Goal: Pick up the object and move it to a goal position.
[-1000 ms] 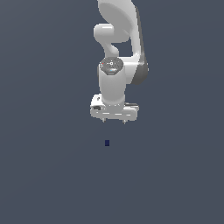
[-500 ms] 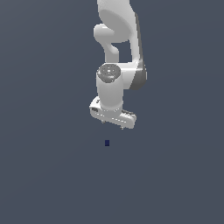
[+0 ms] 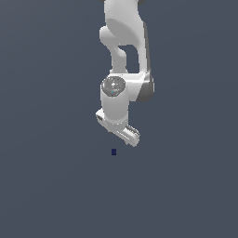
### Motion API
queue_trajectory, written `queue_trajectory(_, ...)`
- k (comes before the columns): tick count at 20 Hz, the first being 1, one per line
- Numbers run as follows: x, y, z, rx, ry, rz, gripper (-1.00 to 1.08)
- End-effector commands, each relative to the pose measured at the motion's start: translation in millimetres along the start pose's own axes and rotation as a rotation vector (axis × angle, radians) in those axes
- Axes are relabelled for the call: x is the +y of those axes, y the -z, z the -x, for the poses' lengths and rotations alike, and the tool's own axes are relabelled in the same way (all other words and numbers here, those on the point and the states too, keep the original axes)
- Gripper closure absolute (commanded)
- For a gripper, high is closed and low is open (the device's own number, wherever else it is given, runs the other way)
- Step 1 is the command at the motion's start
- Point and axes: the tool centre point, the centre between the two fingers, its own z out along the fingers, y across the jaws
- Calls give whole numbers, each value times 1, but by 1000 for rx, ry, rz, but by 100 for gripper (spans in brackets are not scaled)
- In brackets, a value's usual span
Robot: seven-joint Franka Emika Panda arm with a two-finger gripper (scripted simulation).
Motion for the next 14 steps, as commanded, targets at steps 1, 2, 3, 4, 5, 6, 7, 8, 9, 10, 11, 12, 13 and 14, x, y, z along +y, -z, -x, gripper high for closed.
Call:
queue_trajectory(1,0,-5,-4,1,-76,1,-92)
queue_trajectory(2,0,-6,-5,1,-105,2,-92)
queue_trajectory(3,0,-8,-6,2,-134,2,-92)
queue_trajectory(4,0,-10,-8,2,-164,3,-92)
queue_trajectory(5,0,-12,-9,3,-193,4,-92)
queue_trajectory(6,0,-14,-11,4,-222,4,-92)
queue_trajectory(7,0,-16,-12,4,-252,5,-92)
queue_trajectory(8,0,-17,-13,5,-281,5,-92)
queue_trajectory(9,0,-19,-15,6,-310,6,-92)
queue_trajectory(10,0,-21,-16,7,-339,7,-92)
queue_trajectory(11,0,-23,-18,9,-368,7,-92)
queue_trajectory(12,0,-24,-19,10,-397,8,-92)
queue_trajectory(13,0,-26,-20,11,-426,8,-92)
queue_trajectory(14,0,-28,-22,13,-455,9,-92)
